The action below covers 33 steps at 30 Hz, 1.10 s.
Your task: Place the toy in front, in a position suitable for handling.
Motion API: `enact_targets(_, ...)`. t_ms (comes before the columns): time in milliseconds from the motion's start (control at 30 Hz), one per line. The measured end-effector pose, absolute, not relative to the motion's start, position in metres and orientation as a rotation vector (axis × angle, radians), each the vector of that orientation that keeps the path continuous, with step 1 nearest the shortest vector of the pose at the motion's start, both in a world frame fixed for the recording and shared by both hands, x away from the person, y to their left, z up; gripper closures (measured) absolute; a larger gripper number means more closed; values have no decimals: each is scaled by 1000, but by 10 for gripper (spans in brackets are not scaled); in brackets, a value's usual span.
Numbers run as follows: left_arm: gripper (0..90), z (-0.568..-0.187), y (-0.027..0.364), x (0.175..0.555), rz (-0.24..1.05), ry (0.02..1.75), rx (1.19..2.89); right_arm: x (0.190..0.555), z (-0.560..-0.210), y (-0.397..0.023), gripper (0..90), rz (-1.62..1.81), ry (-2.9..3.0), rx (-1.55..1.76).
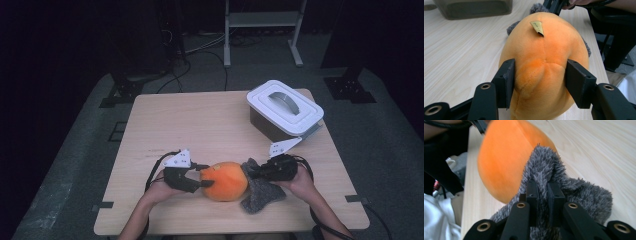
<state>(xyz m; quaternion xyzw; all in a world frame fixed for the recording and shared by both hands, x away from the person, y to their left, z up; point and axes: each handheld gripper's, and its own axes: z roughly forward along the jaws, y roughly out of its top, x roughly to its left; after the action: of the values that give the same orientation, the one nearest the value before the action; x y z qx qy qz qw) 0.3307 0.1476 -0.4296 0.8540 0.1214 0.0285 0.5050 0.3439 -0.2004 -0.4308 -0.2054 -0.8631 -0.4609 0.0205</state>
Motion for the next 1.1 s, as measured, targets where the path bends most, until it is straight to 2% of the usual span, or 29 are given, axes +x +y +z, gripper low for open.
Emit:
enact_targets(100,444,-428,147,332,78,314,2054,341,-420,-198,806,-1467,-2711,-625)
enact_targets(300,455,-421,131,324,132,250,2067,333,-396,-183,800,-1649,-2634,-517)
enact_targets(400,478,-418,127,321,158,239,2076,333,-404,-179,800,-1597,-2666,-518)
enact_targets(667,485,-415,134,323,144,280,2038,341,-421,-200,801,-1502,-2686,-646)
enact_targets(933,493,-408,126,318,158,235,2039,331,-396,-182,798,-1636,-2674,-515)
enact_targets(1100,499,-405,130,318,150,245,2028,332,-404,-182,799,-1580,-2691,-532)
